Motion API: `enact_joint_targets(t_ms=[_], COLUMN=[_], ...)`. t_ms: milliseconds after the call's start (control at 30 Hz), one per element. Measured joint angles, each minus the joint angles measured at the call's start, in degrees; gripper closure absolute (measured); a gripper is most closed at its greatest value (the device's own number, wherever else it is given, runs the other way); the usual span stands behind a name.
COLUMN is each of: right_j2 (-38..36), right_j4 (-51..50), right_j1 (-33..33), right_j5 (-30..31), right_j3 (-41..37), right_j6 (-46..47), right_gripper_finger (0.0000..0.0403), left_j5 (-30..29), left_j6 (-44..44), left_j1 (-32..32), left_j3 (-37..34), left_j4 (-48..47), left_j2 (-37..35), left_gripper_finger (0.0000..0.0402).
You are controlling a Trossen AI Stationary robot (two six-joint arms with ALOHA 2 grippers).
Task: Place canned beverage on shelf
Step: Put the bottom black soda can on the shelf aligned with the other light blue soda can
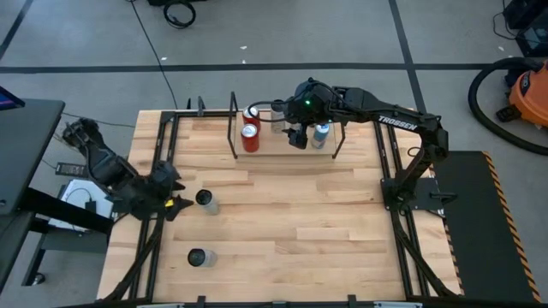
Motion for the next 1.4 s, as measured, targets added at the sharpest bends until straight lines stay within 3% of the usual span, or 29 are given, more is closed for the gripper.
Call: enact_joint_targets(t_ms=[600, 833, 1400], right_j2=[0.00, 0.00, 0.00], right_j4=[-0.07, -0.07, -0.24], right_j1=[0.00, 0.01, 0.00], right_j5=[-0.43, -4.32, -4.37], right_j3=[0.00, 0.00, 0.00], right_j6=[-0.16, -0.15, -0.15], right_gripper_finger=[0.0045, 0.0045, 0.0045], left_j5=[-9.91, -12.73, -14.59], left_j6=[-22.10, -27.67, -42.09], left_j1=[-13.83, -15.29, -15.27], left_j3=[0.00, 0.00, 0.02], left_j4=[-5.16, -5.97, -4.42], left_j2=[14.92, 21.77, 35.09], left_gripper_finger=[0.0069, 0.0069, 0.0069])
